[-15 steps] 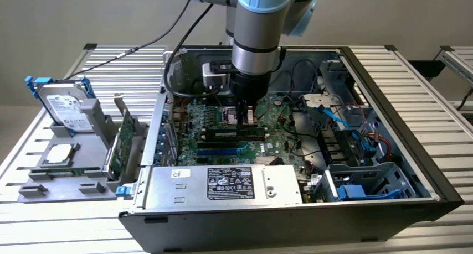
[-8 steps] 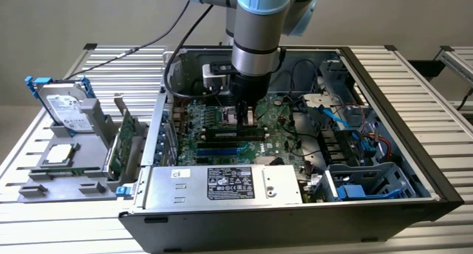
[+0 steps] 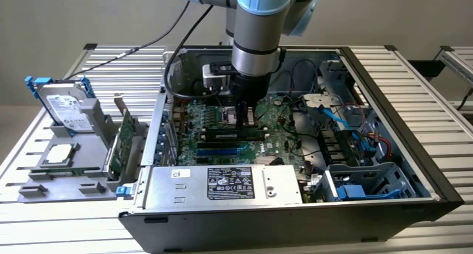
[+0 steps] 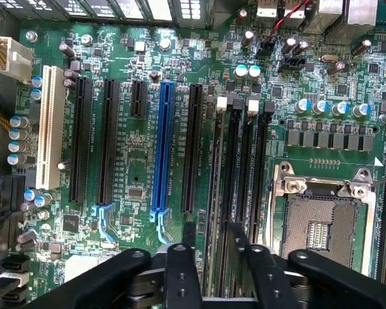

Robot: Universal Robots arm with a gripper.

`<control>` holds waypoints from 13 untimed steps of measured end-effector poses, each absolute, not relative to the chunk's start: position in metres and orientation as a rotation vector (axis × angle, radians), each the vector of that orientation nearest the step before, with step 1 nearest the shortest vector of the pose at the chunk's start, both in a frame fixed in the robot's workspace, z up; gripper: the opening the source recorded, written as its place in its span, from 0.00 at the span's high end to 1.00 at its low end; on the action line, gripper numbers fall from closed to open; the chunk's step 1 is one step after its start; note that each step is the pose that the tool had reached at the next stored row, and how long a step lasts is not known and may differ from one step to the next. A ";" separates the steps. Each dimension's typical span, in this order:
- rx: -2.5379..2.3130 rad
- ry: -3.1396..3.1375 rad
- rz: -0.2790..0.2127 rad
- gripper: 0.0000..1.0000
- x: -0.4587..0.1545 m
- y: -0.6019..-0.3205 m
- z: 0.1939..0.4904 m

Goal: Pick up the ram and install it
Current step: 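Insert the ram into the slot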

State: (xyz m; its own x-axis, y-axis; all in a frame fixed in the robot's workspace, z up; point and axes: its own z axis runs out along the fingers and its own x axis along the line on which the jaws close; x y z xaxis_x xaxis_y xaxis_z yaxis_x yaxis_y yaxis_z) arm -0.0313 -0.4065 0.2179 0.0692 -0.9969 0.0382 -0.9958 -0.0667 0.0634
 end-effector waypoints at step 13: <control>2.238 -2.090 -0.036 0.43 -0.035 -0.407 0.232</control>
State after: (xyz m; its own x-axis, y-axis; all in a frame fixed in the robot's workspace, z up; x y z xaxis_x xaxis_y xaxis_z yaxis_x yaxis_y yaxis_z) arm -0.0352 -0.4065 0.2324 0.0697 -0.9969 0.0374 -0.9950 -0.0668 0.0740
